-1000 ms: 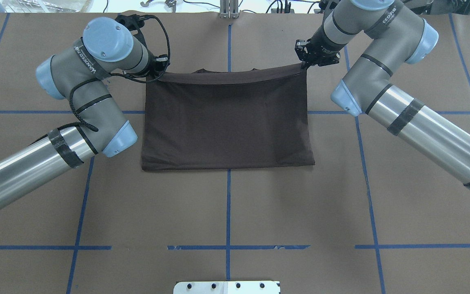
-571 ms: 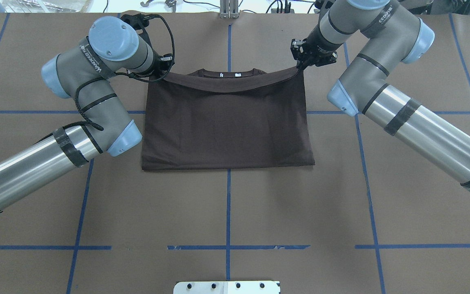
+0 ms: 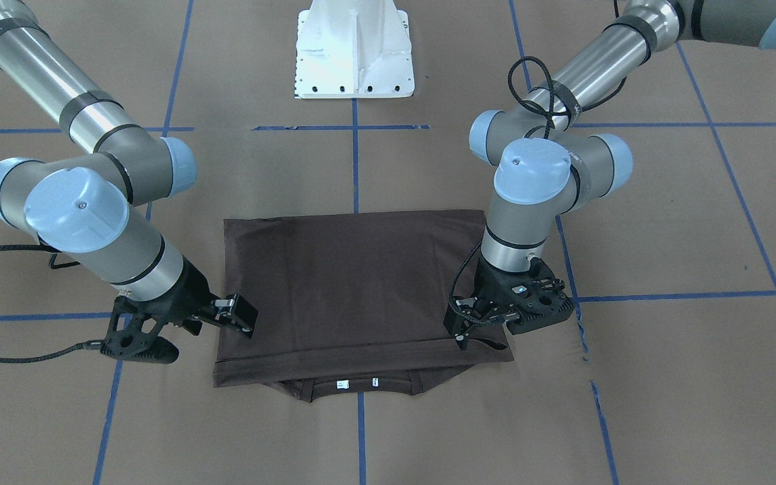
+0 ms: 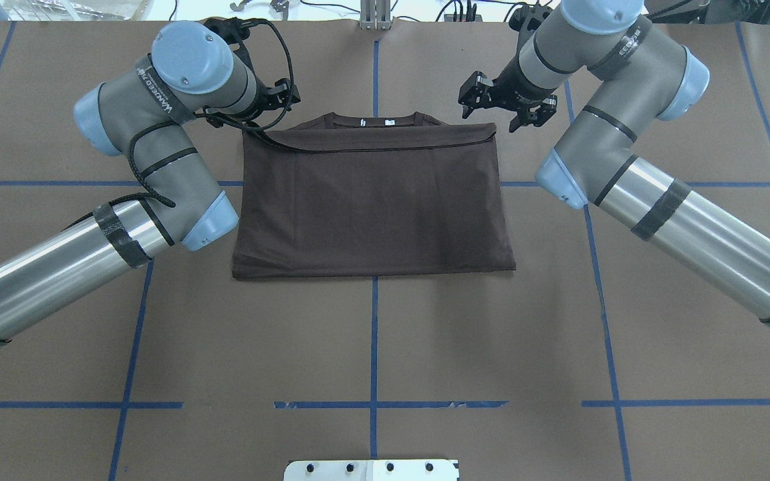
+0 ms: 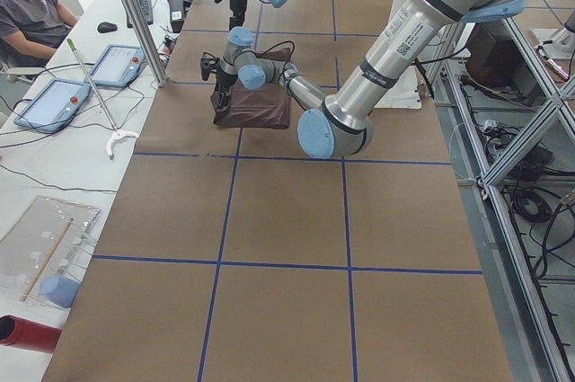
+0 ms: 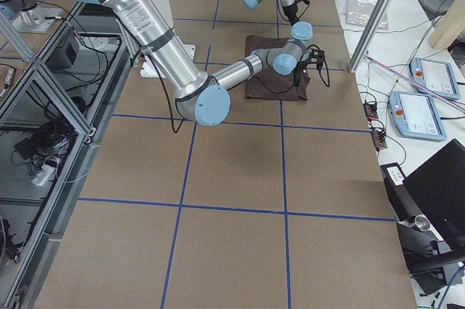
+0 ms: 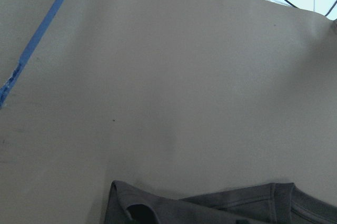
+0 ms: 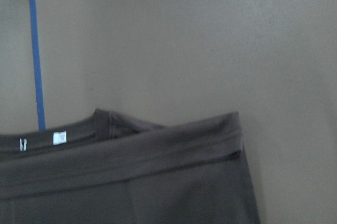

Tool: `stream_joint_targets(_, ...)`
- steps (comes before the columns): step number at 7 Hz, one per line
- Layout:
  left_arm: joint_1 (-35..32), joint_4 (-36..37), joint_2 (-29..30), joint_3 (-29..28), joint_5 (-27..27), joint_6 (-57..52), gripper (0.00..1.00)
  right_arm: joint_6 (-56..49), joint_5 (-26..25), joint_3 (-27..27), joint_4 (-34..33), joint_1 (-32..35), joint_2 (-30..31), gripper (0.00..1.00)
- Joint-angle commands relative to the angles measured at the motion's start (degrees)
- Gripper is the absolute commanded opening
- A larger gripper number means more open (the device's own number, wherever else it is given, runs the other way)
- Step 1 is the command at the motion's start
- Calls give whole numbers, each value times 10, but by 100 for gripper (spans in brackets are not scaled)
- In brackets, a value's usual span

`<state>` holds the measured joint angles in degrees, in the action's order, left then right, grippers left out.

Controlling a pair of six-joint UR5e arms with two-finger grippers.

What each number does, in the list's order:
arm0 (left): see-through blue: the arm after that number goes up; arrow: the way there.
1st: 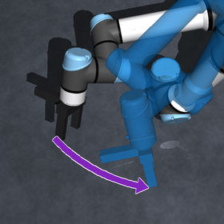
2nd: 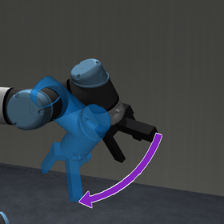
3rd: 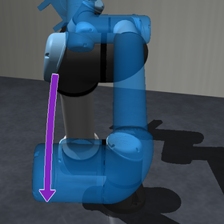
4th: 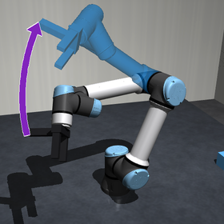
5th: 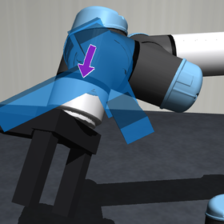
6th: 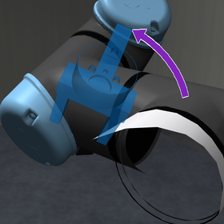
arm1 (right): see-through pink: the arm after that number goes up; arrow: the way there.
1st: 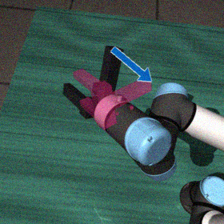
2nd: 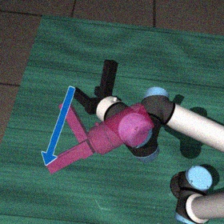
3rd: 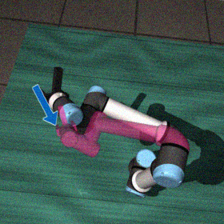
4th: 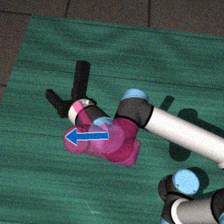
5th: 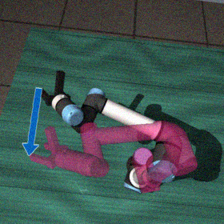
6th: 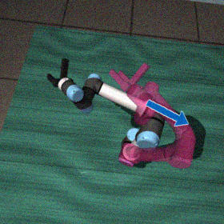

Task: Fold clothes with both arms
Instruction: 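Move the right gripper to the folded shirt's near corner and grasp it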

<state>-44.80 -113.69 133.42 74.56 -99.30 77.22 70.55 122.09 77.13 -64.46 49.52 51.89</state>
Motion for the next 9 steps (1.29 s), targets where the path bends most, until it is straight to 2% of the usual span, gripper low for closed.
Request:
stream_joint_targets(1, 0, 1, 3, 9, -1, 3, 100, 63, -59, 132, -4, -90, 115, 98)
stream_joint_targets(2, 0, 1, 1, 14, -1, 2, 100, 64, -94, 159, -4, -126, 150, 98)
stream_joint_targets(5, 0, 1, -1, 21, -7, 3, 100, 68, -92, 181, -5, -156, 183, 95)
stream_joint_targets(6, 0, 1, -1, 21, -12, 3, 100, 68, -90, 180, -5, -156, 186, 84)
stream_joint_targets(7, 0, 1, 0, 24, -12, 4, 100, 68, -86, 181, -5, -156, 189, 57)
stream_joint_targets(8, 1, 1, -4, 36, -13, 4, 100, 67, -80, 182, -5, -156, 196, 12)
stream_joint_targets(9, 1, 1, -4, 37, -13, 4, 100, 64, -79, 183, -5, -155, 201, 0)
